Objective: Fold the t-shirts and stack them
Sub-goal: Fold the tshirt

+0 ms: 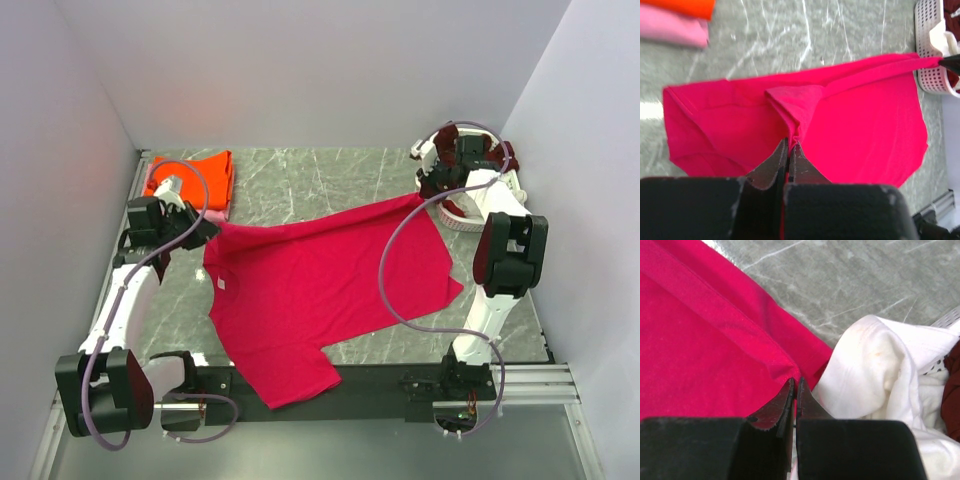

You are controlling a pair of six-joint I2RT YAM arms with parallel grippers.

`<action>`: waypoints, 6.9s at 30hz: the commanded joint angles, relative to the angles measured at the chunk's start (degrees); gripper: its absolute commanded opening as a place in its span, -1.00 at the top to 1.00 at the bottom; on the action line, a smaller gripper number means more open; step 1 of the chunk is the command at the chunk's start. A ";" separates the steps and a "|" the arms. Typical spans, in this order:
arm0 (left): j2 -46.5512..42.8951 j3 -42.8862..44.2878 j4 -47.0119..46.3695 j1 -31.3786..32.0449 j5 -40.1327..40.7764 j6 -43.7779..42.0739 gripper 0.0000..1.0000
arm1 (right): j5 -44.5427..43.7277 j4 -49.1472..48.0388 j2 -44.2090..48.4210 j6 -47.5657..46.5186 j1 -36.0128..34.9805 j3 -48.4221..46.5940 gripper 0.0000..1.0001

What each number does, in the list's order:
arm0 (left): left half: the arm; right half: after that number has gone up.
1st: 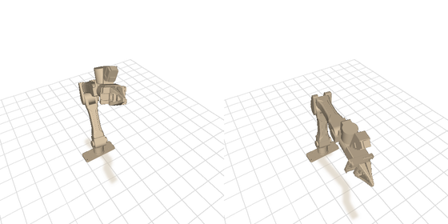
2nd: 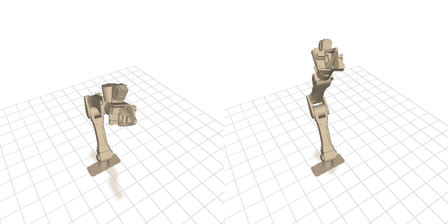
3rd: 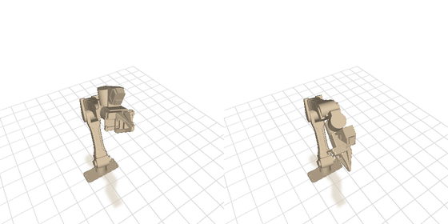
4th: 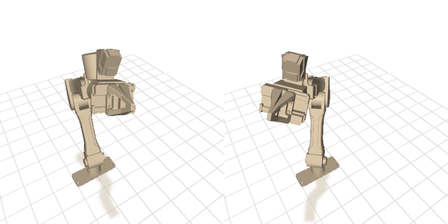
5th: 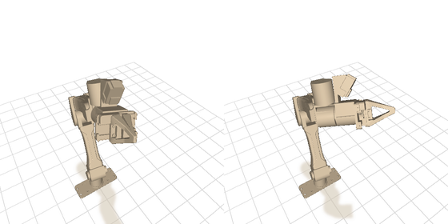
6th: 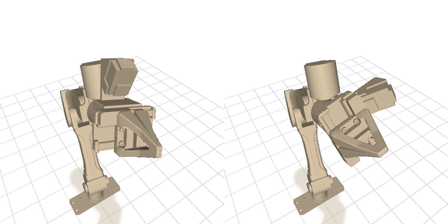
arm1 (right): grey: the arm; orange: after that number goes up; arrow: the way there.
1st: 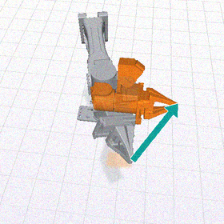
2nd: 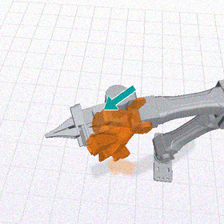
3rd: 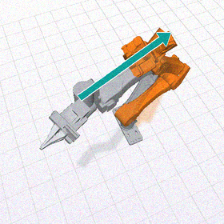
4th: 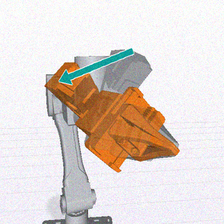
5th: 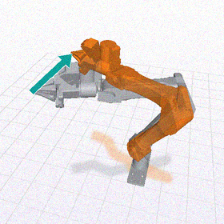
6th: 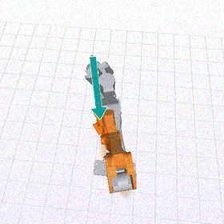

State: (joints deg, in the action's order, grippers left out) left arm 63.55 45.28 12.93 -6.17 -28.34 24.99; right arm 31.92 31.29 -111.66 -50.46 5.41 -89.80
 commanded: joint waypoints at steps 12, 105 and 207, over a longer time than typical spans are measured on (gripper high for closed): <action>-1.50 -2.91 6.05 -0.24 -4.71 3.12 0.91 | -5.37 1.85 4.78 -6.40 0.57 3.57 0.95; 12.28 5.09 4.13 10.67 12.00 7.52 -0.15 | -19.26 1.50 5.23 25.05 -6.10 2.71 0.21; 27.86 3.50 5.88 -0.77 14.90 17.37 0.60 | -33.22 -1.30 -31.52 38.33 -16.13 -44.06 1.00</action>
State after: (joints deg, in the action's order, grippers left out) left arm 90.35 46.33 19.44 -7.05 -9.98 45.34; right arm 5.82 36.23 -142.98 -9.32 -9.08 -130.50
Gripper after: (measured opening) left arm 0.195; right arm 0.007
